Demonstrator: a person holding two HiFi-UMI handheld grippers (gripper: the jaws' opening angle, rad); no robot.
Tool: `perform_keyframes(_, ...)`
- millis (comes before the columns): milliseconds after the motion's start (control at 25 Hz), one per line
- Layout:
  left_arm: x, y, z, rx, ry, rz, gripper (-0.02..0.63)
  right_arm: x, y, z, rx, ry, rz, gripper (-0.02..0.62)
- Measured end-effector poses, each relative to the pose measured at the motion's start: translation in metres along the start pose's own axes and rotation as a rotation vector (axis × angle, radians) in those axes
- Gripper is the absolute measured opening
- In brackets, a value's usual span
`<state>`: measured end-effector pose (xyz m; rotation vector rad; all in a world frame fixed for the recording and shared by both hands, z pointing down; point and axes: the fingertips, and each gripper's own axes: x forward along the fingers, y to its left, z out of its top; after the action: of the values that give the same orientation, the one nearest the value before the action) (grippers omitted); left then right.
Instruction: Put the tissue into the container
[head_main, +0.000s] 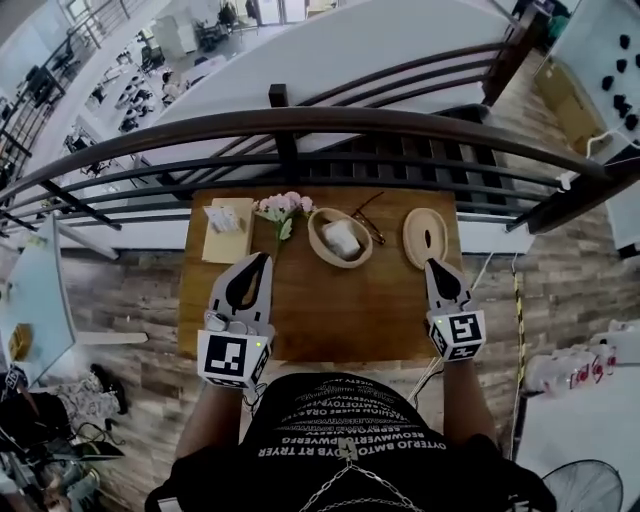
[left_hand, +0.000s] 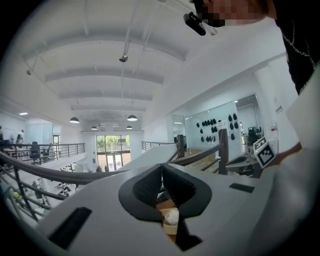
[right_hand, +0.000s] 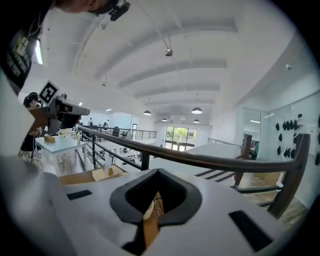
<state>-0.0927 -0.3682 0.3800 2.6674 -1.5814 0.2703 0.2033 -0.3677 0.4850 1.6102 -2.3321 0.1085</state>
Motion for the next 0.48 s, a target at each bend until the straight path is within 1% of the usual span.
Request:
perform_keyframes(120, -0.009, -0.022, 0.006, 0.003, -0.016, -0.021, 0.031, -0.042, -0.005, 0.023, -0.01, -0.053, -0.006, 0.014)
perform_keyframes(240, -0.021, -0.044, 0.011, 0.014, -0.025, -0.045, 0.031, -0.084, -0.004, 0.048, 0.005, -0.138, 0.023, 0.014)
perform_keyframes(360, -0.032, -0.061, 0.016, 0.019, -0.036, -0.055, 0.031, -0.117, -0.004, 0.062, -0.019, -0.17, 0.014, 0.014)
perform_keyframes(480, -0.041, -0.073, 0.019, 0.033, -0.04, -0.053, 0.031, -0.138, -0.004, 0.07, -0.03, -0.192, 0.01, 0.014)
